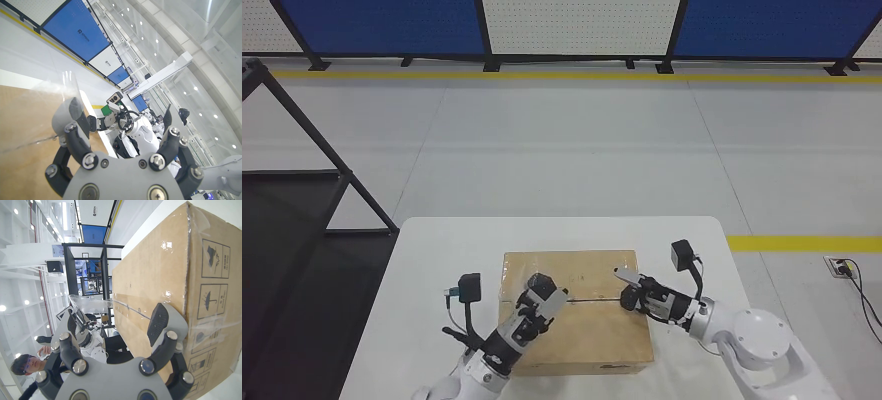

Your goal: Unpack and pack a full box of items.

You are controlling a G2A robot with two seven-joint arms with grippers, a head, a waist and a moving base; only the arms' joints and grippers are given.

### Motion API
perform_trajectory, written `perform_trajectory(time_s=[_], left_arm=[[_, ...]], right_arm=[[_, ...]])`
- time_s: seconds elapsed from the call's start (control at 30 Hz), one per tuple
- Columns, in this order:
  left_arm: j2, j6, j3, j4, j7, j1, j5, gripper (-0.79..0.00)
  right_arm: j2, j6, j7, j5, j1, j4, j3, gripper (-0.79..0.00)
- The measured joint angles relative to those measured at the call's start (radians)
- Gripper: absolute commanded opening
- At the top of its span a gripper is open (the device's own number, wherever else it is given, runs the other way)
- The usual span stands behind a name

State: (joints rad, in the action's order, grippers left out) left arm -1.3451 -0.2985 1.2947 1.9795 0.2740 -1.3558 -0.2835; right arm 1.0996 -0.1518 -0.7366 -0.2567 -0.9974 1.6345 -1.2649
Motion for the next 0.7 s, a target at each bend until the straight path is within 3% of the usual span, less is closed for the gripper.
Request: perform_trajectory(time_s=[0.23, 0.7], left_arm=[[0.007, -0.064, 0.031, 0.033, -0.013, -0.058, 0.034, 0.0], [0.011, -0.093, 0.035, 0.061, -0.067, -0.084, 0.034, 0.0]], right_arm=[[0.001, -0.001, -0.001, 0.002, 0.006, -0.005, 0.005, 0.0], [0.001, 0.006, -0.002, 0.002, 0.003, -0.006, 0.003, 0.0]])
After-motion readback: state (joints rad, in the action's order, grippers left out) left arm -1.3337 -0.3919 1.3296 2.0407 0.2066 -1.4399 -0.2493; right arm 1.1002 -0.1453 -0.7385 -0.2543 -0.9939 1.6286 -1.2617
